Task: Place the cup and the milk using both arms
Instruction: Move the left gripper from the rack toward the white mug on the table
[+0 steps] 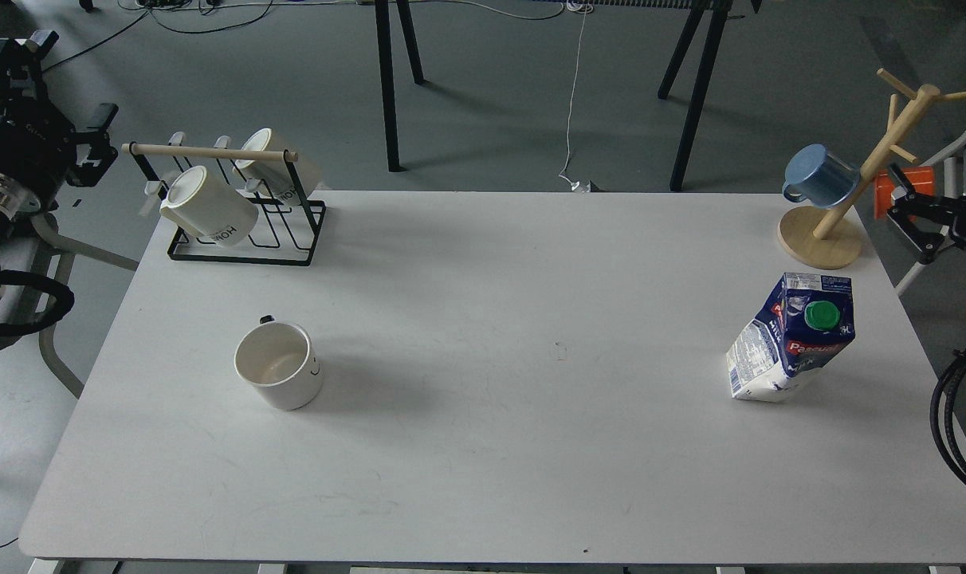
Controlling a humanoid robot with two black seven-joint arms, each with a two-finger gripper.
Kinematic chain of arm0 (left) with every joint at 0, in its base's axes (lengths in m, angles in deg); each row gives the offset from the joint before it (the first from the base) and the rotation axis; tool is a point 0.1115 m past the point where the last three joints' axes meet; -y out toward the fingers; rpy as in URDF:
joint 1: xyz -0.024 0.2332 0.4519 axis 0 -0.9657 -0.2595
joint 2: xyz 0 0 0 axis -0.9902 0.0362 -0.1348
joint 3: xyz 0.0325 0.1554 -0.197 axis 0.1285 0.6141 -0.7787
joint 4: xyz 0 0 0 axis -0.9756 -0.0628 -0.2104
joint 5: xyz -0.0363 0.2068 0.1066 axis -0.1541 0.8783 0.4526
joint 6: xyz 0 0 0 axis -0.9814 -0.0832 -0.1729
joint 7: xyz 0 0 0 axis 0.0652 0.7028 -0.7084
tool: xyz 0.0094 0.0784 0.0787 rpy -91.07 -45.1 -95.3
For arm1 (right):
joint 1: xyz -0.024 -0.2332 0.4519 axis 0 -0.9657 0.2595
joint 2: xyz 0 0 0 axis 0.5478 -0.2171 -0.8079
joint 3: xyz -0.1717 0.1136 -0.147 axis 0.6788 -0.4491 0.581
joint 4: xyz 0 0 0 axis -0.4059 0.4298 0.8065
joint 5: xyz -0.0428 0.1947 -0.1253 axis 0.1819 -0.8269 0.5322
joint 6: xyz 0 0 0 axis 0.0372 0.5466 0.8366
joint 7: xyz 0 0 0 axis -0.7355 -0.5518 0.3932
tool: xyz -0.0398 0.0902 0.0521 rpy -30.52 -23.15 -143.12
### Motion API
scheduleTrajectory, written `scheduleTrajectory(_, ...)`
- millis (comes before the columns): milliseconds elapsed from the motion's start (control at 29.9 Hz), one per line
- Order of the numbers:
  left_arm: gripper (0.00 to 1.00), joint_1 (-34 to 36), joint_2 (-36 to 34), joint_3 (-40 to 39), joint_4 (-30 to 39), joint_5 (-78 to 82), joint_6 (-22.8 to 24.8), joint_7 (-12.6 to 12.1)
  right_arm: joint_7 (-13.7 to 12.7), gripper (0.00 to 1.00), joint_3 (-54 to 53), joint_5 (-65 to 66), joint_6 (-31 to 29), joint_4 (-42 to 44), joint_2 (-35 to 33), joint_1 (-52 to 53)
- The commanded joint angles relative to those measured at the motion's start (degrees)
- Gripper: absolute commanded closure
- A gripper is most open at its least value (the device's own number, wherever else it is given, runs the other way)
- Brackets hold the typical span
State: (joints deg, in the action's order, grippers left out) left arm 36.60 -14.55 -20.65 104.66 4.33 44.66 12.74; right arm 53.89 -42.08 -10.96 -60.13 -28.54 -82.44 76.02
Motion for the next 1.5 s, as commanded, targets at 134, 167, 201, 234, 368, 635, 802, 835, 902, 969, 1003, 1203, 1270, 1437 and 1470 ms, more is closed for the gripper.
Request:
scheduleTrajectory(134, 0.00, 0.02, -0.84, -0.29, -0.28, -0.73, 0.00, 0.01, 0.09, 0.01, 0.00, 0.06, 0.01, 0.17, 0.18, -0.08)
scheduleTrajectory(167, 0.00, 0.20, -0.84, -0.37, -0.37, -1.34, 0.00, 0.01, 0.09, 0.01, 0.00, 0.06, 0.01, 0.17, 0.18, -0.08)
scheduleTrajectory(201, 0.00, 0.29, -0.84, -0.37, -0.54, -2.04, 0.00, 0.01, 0.09, 0.01, 0.00, 0.06, 0.01, 0.17, 0.18, -0.08)
scheduleTrajectory(234, 0.00, 0.29, -0.93, -0.64, -0.63, -3.18, 0.00, 0.01, 0.09, 0.02, 0.00, 0.06, 0.01, 0.17, 0.18, -0.08)
scheduleTrajectory(368, 0.00, -0.24, -1.81, -1.08, -1.77, -5.30, 0.00, 0.01, 0.09, 0.01, -0.18, -0.02, 0.01, -0.18, 0.10, 0.01)
scheduleTrajectory(635, 0.00, 6.07, -3.21, 0.24, -1.95, 13.72, 0.00, 0.01, 0.17, 0.01, -0.70, -0.02, 0.01, -0.01, 0.09, -0.08)
scheduleTrajectory(802, 0.00, 11.01, -6.02, 0.06, 0.67, 34.65, 0.00, 0.01, 0.18, 0.01, -0.44, -0.03, 0.01, -0.10, 0.09, -0.17)
scheduleTrajectory(835, 0.00, 11.45, -6.20, 0.15, 1.99, 37.73, 0.00, 0.01, 0.09, 0.01, -0.44, -0.03, 0.01, -0.10, 0.09, -0.17)
scheduleTrajectory(902, 0.00, 11.45, -6.72, 0.24, 6.20, 46.42, 0.00, 0.01, 0.09, 0.01, -0.53, -0.03, 0.01, -0.10, 0.09, -0.17)
scheduleTrajectory(969, 0.00, 11.02, -8.83, 0.33, 12.52, 57.92, 0.00, 0.01, 0.09, 0.01, -0.62, -0.03, 0.01, -0.10, 0.01, -0.17)
scheduleTrajectory(1003, 0.00, 10.93, -9.53, 0.42, 15.68, 62.76, 0.00, 0.01, 0.09, 0.01, -0.70, -0.03, 0.01, -0.10, 0.01, -0.17)
scheduleTrajectory(1203, 0.00, 5.66, -13.40, 1.91, 29.59, 75.10, 0.00, 0.01, 0.17, 0.01, -0.70, 0.06, 0.01, 0.17, -0.26, -1.13)
scheduleTrajectory(1270, 0.00, 4.25, -13.67, 2.52, 31.61, 79.57, 0.00, 0.01, 0.18, 0.01, -0.70, 0.06, 0.01, 0.17, -0.26, -1.39)
scheduleTrajectory(1437, 0.00, 1.08, -14.38, 7.35, 33.03, 92.85, -2.50, 0.01, 0.18, 0.01, -0.62, 0.06, 0.01, 0.17, -0.26, -2.10)
scheduleTrajectory(1470, 0.00, 0.91, -14.29, 8.32, 32.94, 93.74, -3.73, 0.01, 0.18, 0.01, -0.62, 0.06, 0.01, 0.17, -0.26, -2.10)
